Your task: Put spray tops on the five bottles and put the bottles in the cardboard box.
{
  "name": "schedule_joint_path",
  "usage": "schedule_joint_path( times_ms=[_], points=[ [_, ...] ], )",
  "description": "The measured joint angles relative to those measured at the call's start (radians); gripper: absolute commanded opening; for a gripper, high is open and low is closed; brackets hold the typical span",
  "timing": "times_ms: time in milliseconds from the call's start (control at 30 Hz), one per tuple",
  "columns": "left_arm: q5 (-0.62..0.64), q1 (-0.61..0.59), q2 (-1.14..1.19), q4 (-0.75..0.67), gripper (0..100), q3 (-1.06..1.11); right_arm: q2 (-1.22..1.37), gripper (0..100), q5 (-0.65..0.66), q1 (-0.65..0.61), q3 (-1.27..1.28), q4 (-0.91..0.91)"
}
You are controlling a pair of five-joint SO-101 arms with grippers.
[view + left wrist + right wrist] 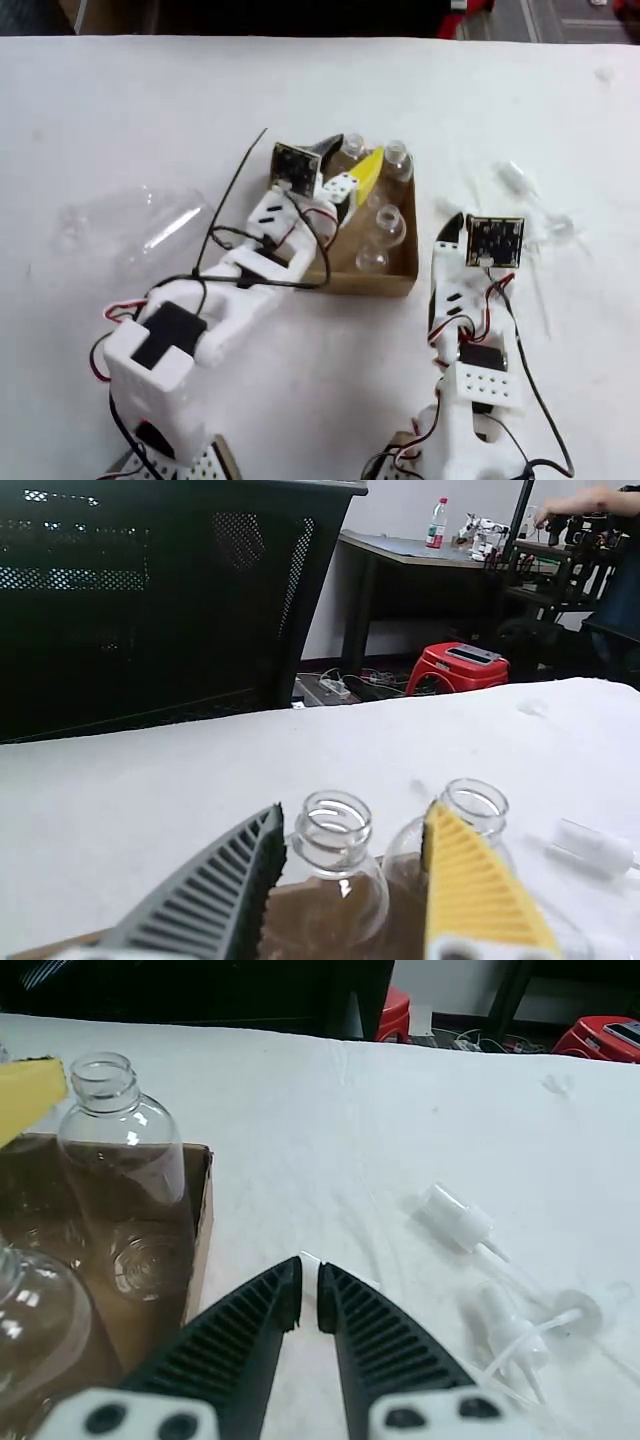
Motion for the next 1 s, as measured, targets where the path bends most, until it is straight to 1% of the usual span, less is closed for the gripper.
schedule_joint_path(
  times_ms=[167, 333, 400, 533, 633, 733, 833, 933, 1000],
  points=[
    [0.005, 0.000, -0.025, 0.017, 22, 0.008, 0.000, 2.1, 0.000, 0.002, 0.000, 0.000],
    [0.063, 0.000, -0.112, 0.035, 22, 0.074, 0.000, 2.1, 0.000, 0.002, 0.000, 0.000],
    [0.069, 0.000, -0.149, 0.068, 22, 0.080, 0.000, 2.1, 0.000, 0.002, 0.000, 0.000],
    [0.077, -0.008, -0.235, 0.175, 22, 0.092, 0.000, 2.1, 0.000, 0.002, 0.000, 0.000],
    [0.130, -0.020, -0.321, 0.273, 22, 0.095, 0.000, 2.1, 0.000, -0.002, 0.000, 0.000],
    [0.199, -0.066, -0.430, 0.394, 22, 0.095, 0.000, 2.1, 0.000, -0.003, 0.000, 0.000],
    [0.226, -0.112, -0.551, 0.532, 22, 0.095, 0.000, 2.1, 0.000, -0.003, 0.000, 0.000],
    [0.230, -0.107, -0.657, 0.671, 22, 0.095, 0.000, 2.1, 0.000, -0.003, 0.000, 0.000],
    [0.230, -0.109, -0.710, 0.736, 22, 0.095, 0.000, 2.1, 0.000, -0.003, 0.000, 0.000]
  ],
)
